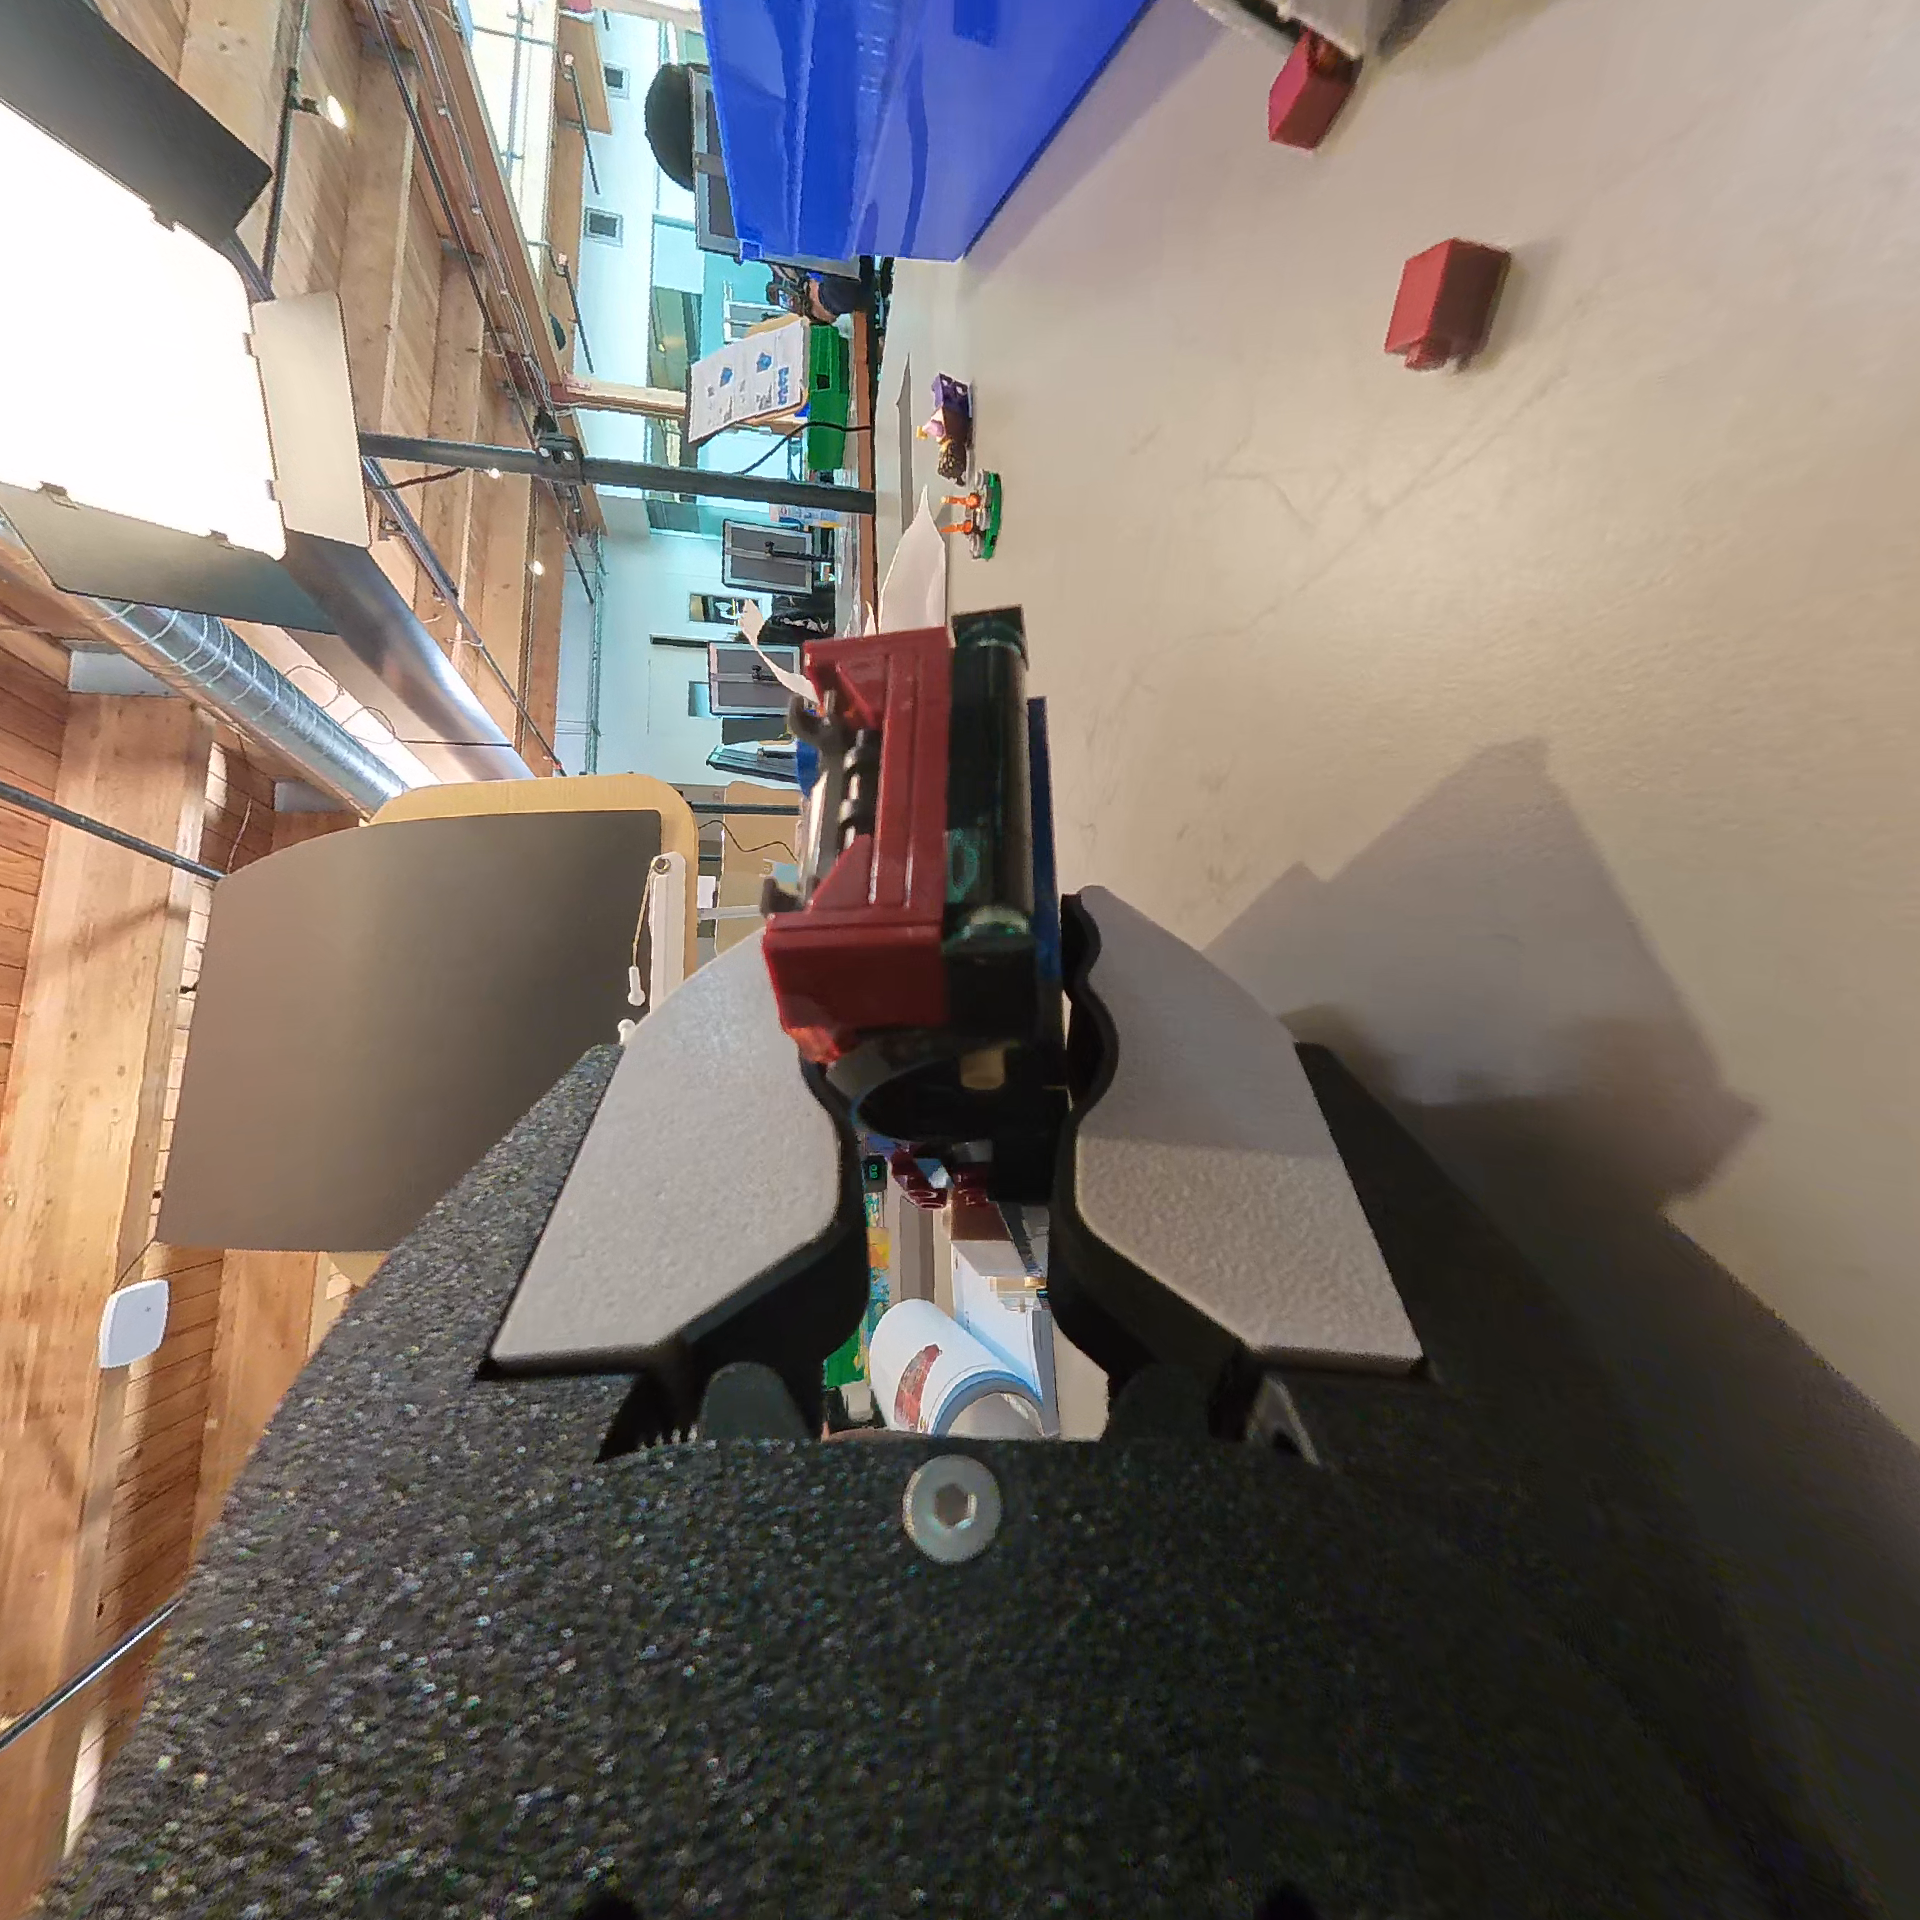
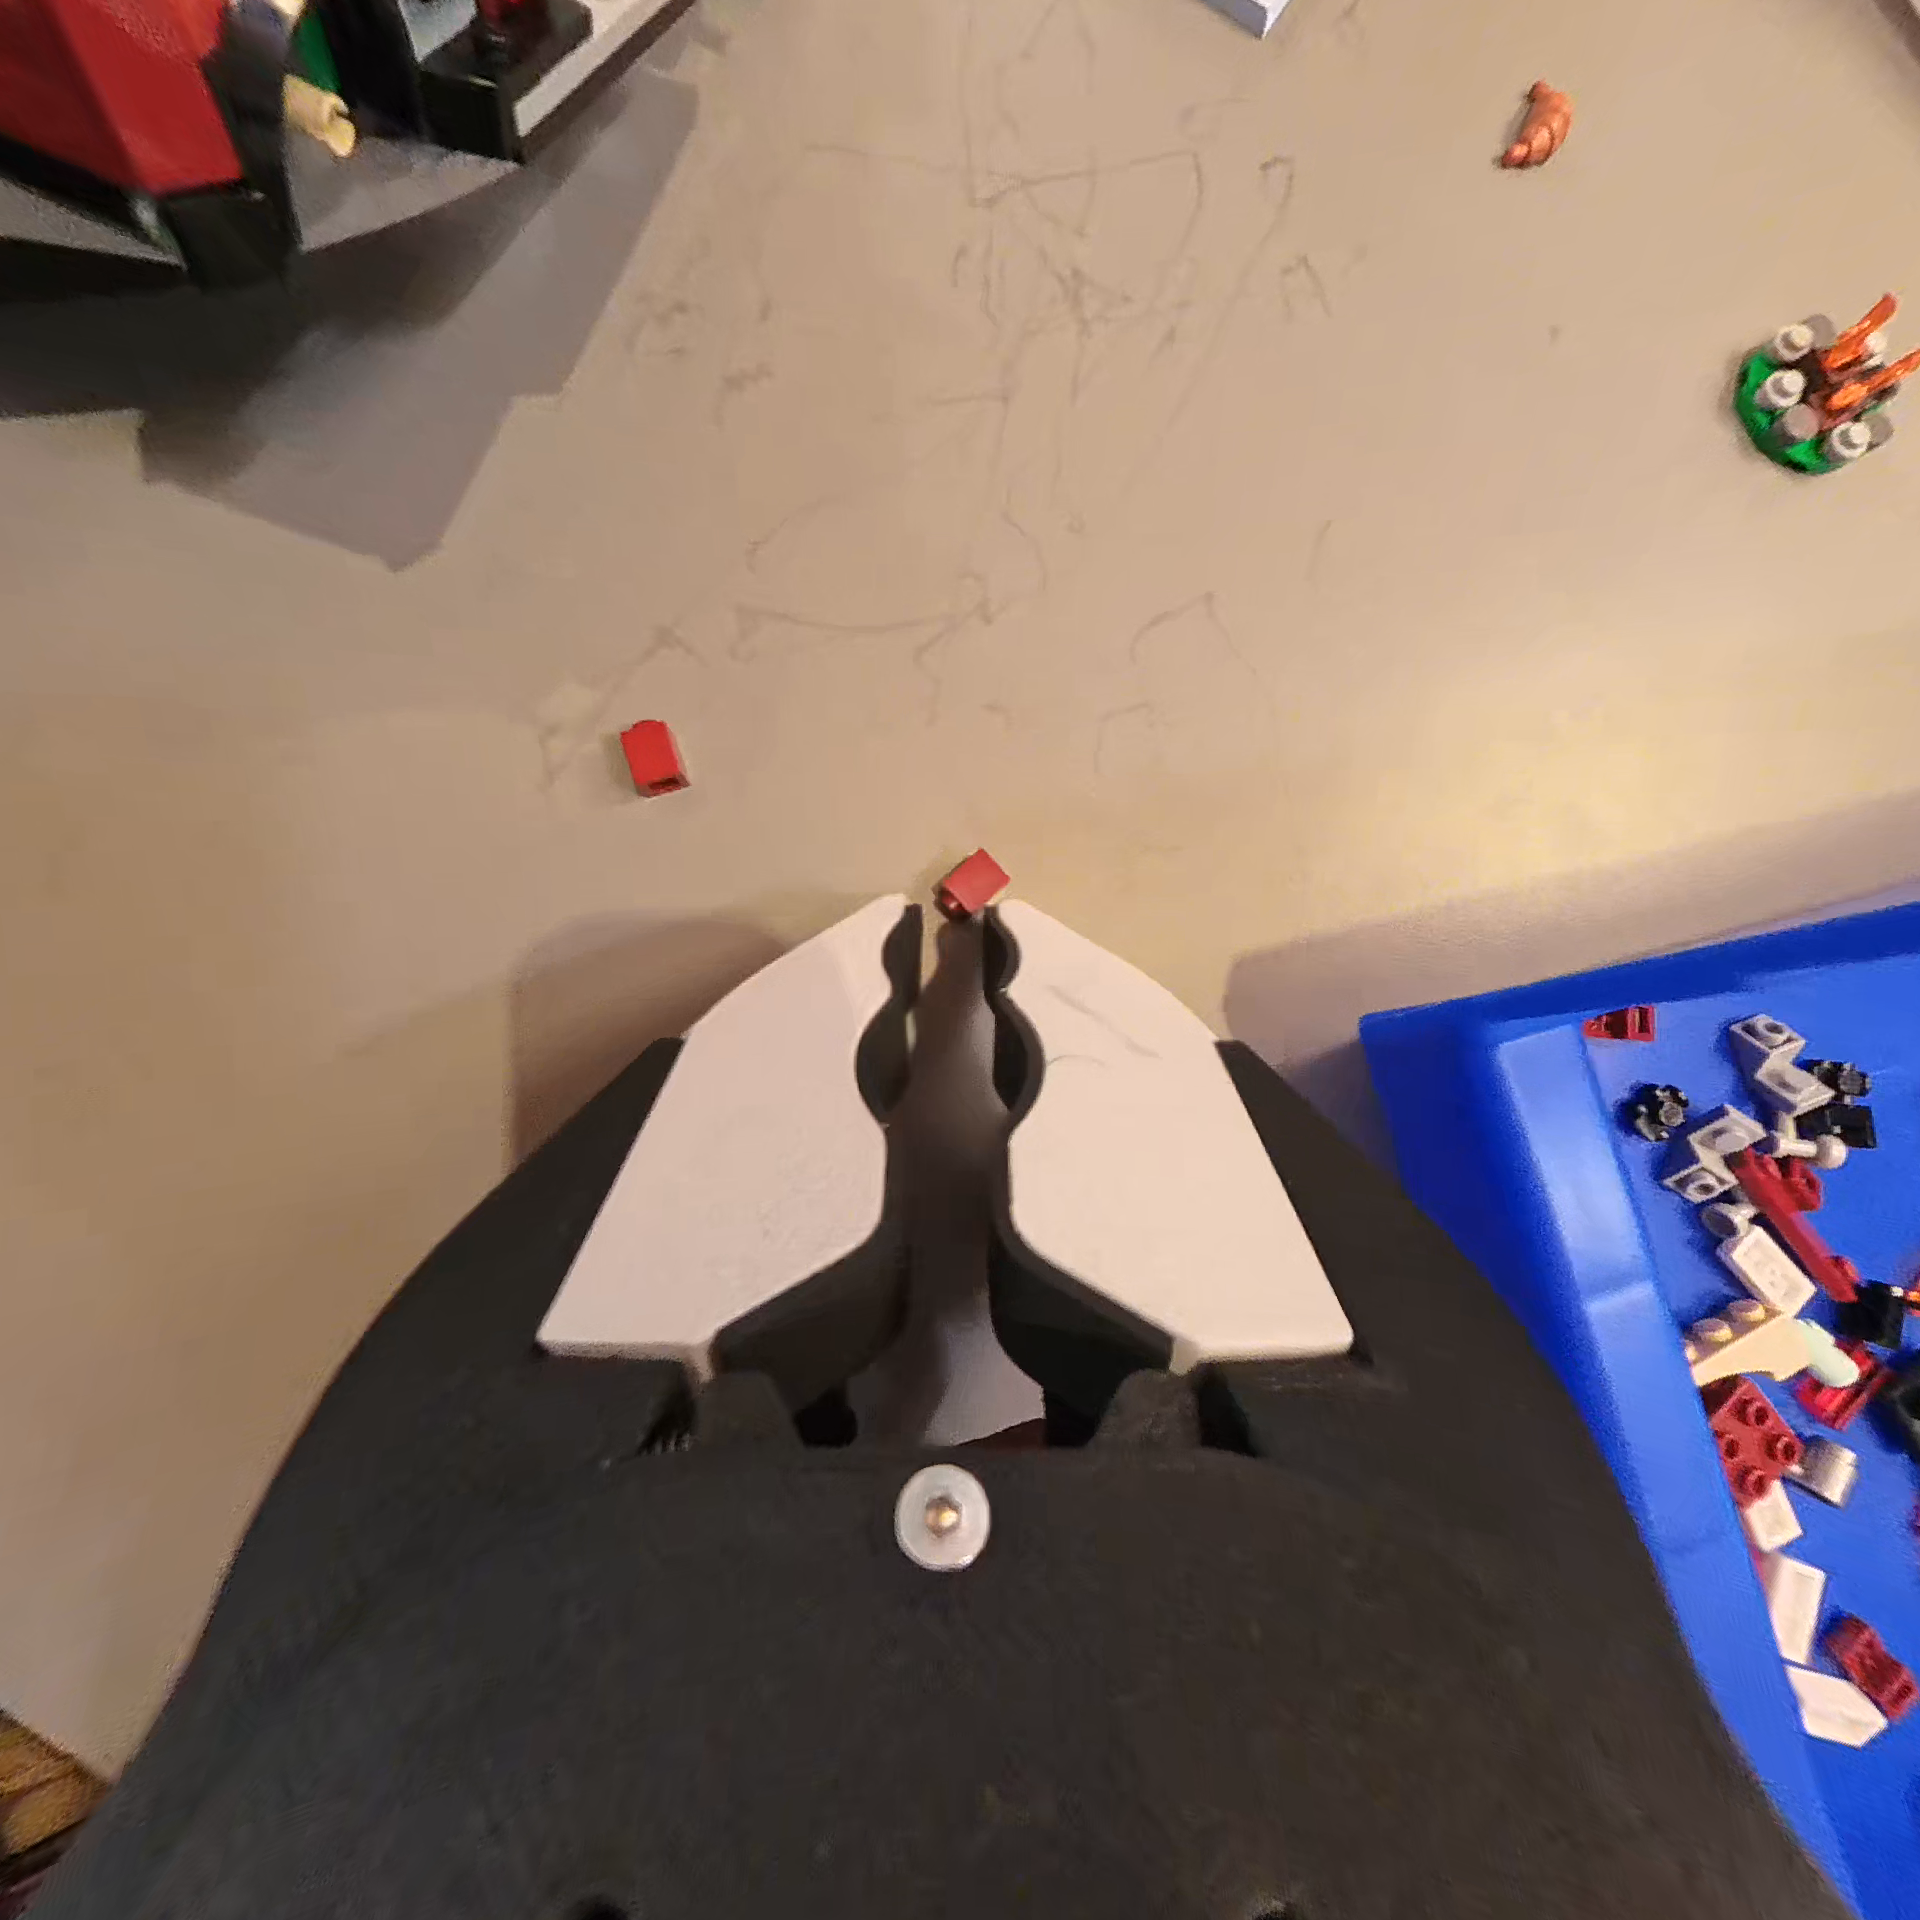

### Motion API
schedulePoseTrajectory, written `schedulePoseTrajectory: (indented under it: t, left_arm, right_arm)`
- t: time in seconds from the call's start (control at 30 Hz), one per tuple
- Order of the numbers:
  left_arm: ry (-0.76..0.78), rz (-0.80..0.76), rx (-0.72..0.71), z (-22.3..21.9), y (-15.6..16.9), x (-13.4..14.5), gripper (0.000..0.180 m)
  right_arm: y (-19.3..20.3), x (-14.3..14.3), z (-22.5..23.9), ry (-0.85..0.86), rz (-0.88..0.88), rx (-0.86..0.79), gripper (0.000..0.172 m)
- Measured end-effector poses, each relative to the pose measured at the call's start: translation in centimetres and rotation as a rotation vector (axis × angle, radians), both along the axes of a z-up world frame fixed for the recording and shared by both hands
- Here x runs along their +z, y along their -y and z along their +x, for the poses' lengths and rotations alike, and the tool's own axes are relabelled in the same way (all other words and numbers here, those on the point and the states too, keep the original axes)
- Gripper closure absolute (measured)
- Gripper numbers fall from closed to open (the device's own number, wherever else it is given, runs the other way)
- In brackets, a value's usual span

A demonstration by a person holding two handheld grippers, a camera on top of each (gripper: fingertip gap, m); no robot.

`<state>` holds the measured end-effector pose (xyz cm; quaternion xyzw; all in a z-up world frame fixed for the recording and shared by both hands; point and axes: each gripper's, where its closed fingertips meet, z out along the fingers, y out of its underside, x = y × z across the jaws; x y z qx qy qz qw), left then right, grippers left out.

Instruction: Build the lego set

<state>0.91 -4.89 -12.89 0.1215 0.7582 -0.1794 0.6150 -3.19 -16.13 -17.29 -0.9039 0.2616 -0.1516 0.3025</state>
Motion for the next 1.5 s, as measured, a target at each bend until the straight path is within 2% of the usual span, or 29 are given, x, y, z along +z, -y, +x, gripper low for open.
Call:
schedulePoseTrajectory:
  t: [0.07, 0.3, 0.47, 0.67, 0.83, 1.0, 1.5]
  left_arm:
    - [0.0, 0.0, -0.002, -0.1, 0.1, 0.0, 0.143]
    - [-0.003, -0.003, 0.0, -0.3, -0.1, 0.2, 0.142]
    - [-0.008, -0.006, 0.004, -0.8, -0.4, 0.6, 0.142]
    - [-0.013, -0.008, 0.004, -1.5, -0.7, 1.0, 0.143]
    - [-0.015, -0.007, 0.01, -2.0, -0.8, 1.1, 0.142]
    - [-0.02, -0.019, 0.016, -1.9, -1.0, 1.3, 0.142]
    - [-0.017, -0.025, 0.009, -0.5, -0.1, 0.9, 0.143]
  right_arm:
    - [0.1, 0.0, 0.3, 0.034, -0.025, 0.017, 0.166]
    - [-0.6, 0.8, 0.4, 0.05, -0.029, 0.145, 0.171]
    - [-0.8, 1.1, 0.2, 0.059, -0.072, 0.239, 0.167]
    - [-2.7, 1.7, 0.8, 0.209, -0.107, 0.405, 0.158]
    - [-3.2, 1.1, 0.5, 0.136, -0.17, 0.48, 0.162]
    - [-3.2, 1.0, 0.3, 0.095, -0.12, 0.456, 0.155]
    - [-2.7, 0.1, 0.6, -0.024, -0.051, 0.358, 0.151]
